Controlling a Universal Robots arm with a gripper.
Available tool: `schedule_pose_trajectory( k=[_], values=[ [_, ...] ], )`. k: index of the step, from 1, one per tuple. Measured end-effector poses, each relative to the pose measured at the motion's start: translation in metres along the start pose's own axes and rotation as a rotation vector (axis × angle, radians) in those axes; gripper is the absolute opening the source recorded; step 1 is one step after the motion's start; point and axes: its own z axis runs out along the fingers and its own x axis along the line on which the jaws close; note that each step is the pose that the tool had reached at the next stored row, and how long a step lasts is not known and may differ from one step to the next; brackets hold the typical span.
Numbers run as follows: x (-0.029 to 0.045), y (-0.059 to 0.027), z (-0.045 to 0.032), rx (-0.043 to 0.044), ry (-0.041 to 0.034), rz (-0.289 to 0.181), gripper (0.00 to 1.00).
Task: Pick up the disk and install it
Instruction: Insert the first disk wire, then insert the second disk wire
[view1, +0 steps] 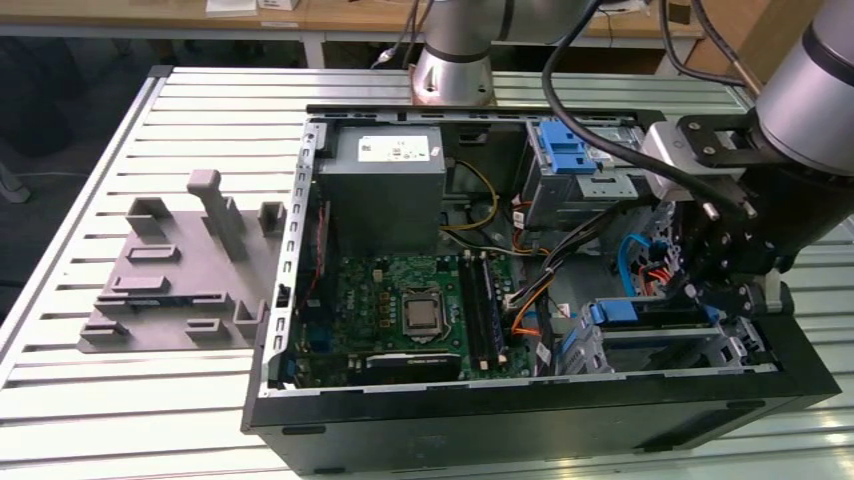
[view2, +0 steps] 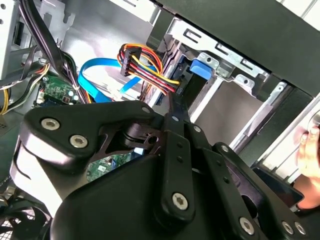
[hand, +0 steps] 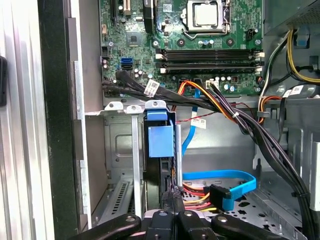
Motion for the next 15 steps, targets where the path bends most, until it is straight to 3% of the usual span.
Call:
schedule_pose_trajectory(
  k=[15],
  values=[
    [-0.0003,-0.0005,-0.0083,-0.0001,0.0008,0.0,0.11]
  ],
)
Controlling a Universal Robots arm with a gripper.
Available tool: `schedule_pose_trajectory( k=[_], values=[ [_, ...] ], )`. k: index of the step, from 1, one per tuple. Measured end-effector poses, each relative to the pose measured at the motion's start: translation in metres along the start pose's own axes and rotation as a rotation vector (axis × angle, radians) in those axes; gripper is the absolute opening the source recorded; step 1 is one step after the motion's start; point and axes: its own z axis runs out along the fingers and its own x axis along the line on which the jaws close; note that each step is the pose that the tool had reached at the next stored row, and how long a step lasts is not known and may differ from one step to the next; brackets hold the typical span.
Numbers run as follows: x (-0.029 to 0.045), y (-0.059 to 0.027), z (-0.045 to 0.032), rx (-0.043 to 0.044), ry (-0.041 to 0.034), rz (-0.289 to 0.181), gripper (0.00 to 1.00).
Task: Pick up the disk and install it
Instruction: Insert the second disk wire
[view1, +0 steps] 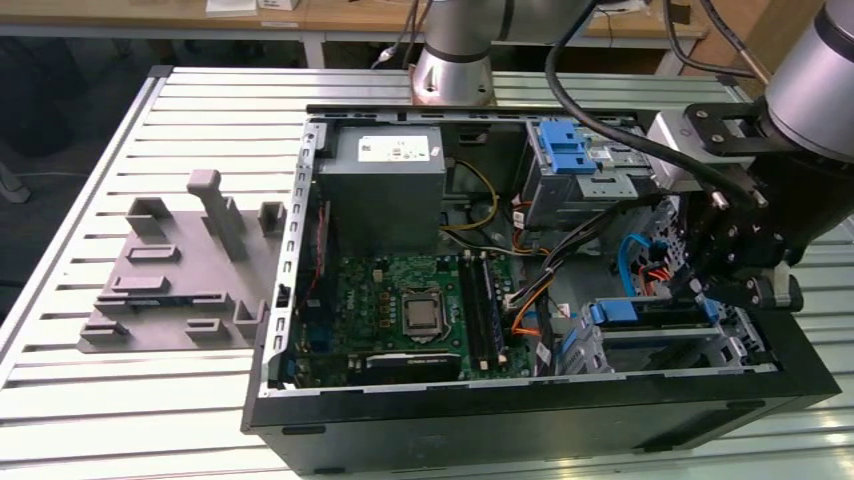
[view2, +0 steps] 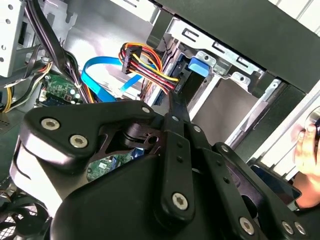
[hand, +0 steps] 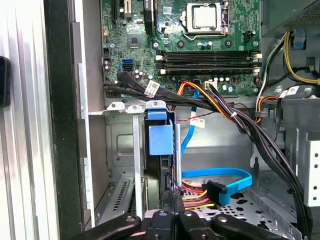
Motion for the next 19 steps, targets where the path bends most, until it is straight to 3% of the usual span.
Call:
schedule_pose_trajectory(
  k=[15,17,19],
  values=[
    [-0.0016,-0.0016,-0.0257,-0.0036,0.0023,0.0,0.11],
    [-0.0021,-0.0017,-0.027,-0.0197,0.0031,0.0,0.11],
    [-0.0022,-0.0016,-0.0269,-0.0535,0.0049,0.002,0.11]
  ],
)
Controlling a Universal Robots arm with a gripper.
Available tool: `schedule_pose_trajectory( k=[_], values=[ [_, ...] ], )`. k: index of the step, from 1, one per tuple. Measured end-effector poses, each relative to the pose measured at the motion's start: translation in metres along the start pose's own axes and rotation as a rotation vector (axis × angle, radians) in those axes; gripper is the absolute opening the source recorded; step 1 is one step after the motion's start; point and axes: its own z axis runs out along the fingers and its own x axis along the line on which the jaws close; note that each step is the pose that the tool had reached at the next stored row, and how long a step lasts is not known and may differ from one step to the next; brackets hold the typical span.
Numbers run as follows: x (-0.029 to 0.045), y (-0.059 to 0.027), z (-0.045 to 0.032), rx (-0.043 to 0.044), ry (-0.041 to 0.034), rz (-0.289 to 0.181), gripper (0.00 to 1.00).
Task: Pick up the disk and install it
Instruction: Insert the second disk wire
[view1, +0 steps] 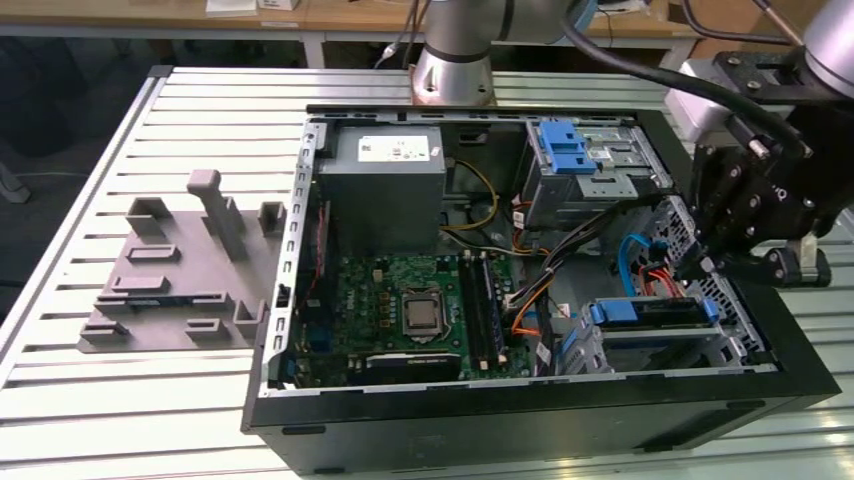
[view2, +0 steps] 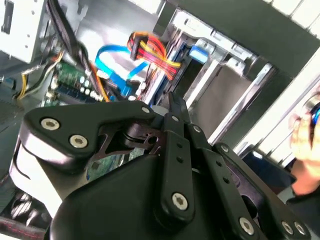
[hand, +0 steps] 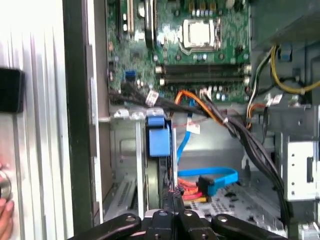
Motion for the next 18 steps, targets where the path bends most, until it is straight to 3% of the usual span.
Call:
schedule_pose_trajectory(
  k=[1,2,14,18],
  values=[
    [-0.0001,0.0,-0.0001,-0.01,0.0004,0.0,0.11],
    [-0.0001,0.0001,-0.0001,-0.0121,0.0002,0.0,0.11],
    [-0.015,0.0019,0.0004,-0.013,0.0001,-0.022,0.11],
    [-0.0254,0.0052,0.0006,-0.0131,0.0001,-0.025,0.11]
  ],
)
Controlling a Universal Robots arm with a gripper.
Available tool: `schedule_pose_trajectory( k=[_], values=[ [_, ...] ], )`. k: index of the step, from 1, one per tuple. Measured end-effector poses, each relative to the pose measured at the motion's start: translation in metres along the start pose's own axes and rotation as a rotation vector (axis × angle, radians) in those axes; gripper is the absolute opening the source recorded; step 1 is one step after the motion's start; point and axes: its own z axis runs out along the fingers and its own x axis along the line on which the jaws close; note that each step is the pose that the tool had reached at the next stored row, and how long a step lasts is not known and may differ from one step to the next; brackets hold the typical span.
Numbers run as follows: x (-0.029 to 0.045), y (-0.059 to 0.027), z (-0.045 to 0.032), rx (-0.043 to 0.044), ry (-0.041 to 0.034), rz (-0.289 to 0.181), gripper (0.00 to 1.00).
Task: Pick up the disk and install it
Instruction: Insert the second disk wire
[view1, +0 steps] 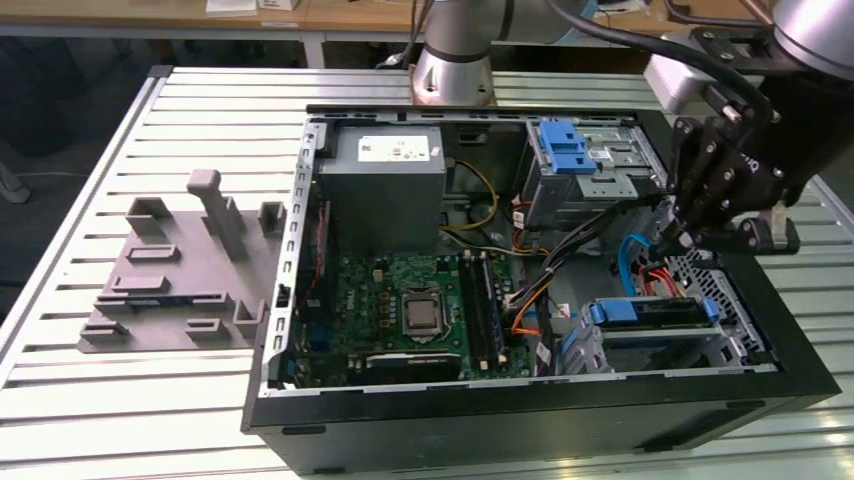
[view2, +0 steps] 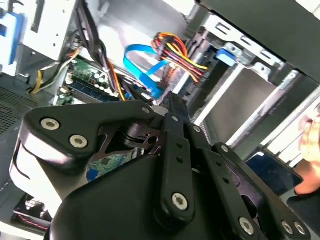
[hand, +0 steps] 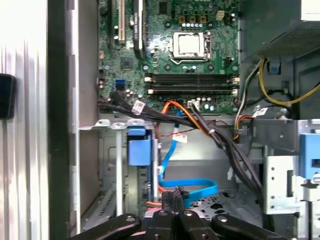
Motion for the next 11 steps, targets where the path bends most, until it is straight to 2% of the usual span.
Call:
schedule_pose_trajectory(
  k=[2,10,11],
  values=[
    [-0.0042,0.0006,0.0003,0.0,0.0,0.0,0.11],
    [-0.0101,0.0017,0.0018,0.0,0.002,-0.001,0.11],
    [-0.0105,0.0017,0.0022,0.0,0.0031,-0.001,0.18]
  ],
)
